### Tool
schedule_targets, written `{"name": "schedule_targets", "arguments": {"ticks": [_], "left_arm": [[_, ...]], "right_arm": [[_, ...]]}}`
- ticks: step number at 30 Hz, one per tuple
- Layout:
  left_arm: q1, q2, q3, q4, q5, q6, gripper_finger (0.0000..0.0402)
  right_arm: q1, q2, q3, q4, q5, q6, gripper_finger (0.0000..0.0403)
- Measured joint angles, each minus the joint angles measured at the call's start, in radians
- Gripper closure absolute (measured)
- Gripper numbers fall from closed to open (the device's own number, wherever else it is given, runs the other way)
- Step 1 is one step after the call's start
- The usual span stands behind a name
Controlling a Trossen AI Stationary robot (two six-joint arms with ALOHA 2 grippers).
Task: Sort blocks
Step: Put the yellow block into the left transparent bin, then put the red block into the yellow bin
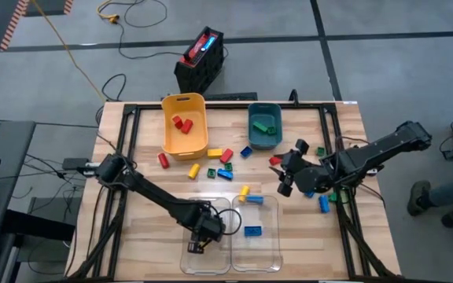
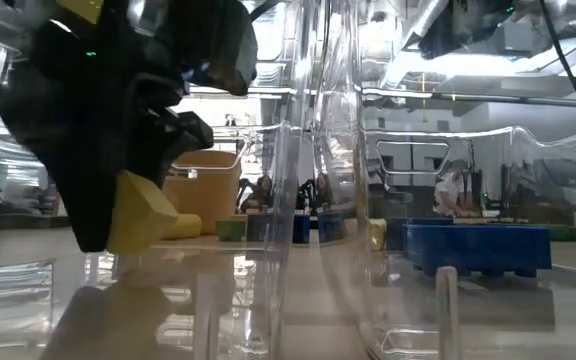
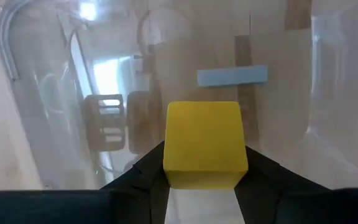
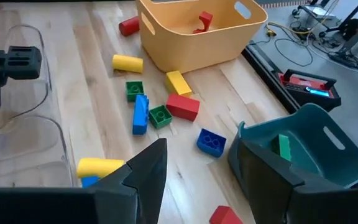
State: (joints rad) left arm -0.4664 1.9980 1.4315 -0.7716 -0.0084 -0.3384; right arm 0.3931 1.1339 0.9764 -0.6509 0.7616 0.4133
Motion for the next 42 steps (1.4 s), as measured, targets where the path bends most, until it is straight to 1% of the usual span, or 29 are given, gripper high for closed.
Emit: {"name": "schedule_targets", "arguments": {"ticks": [8,10,13,16,22,26,28,30,35,38,40,42], "left_arm": [[0.000,-0.003,0.000,-0.003,-0.028,0.005,0.0167],[0.001,-0.005,0.000,-0.010,-0.029,0.009,0.0153],[0.001,-0.020,0.013,-0.063,-0.062,0.019,0.0148],[-0.009,-0.076,0.027,-0.083,-0.154,0.031,0.0150],[-0.058,-0.242,0.015,-0.084,-0.374,0.071,0.0153],[-0.094,-0.346,-0.030,-0.062,-0.565,0.120,0.0153],[-0.105,-0.395,-0.077,-0.049,-0.642,0.129,0.0153],[-0.108,-0.454,-0.156,0.002,-0.679,0.128,0.0153],[-0.111,-0.638,-0.426,0.234,-0.692,0.129,0.0153],[-0.113,-0.776,-0.555,0.316,-0.700,0.105,0.0153],[-0.112,-0.867,-0.623,0.347,-0.736,0.094,0.0153],[-0.112,-0.957,-0.684,0.361,-0.797,0.089,0.0153]], "right_arm": [[0.000,-0.001,0.000,0.000,0.000,0.000,0.0195],[0.000,-0.001,0.000,0.000,0.000,0.000,0.0195],[-0.001,-0.001,0.000,0.000,0.000,0.000,0.0195],[-0.001,-0.001,0.000,0.000,0.000,-0.001,0.0195],[-0.001,-0.001,0.000,-0.001,0.000,-0.002,0.0195],[-0.001,-0.001,0.000,-0.001,0.000,-0.001,0.0195],[-0.001,-0.001,0.000,-0.002,0.000,0.006,0.0195],[-0.002,-0.001,0.000,-0.003,-0.001,0.016,0.0195],[-0.002,-0.001,0.000,-0.010,-0.001,0.031,0.0195],[-0.002,-0.001,0.000,-0.011,-0.001,0.031,0.0195],[-0.002,-0.001,0.000,-0.011,-0.001,0.031,0.0195],[-0.002,-0.001,0.000,-0.011,0.000,0.032,0.0195]]}}
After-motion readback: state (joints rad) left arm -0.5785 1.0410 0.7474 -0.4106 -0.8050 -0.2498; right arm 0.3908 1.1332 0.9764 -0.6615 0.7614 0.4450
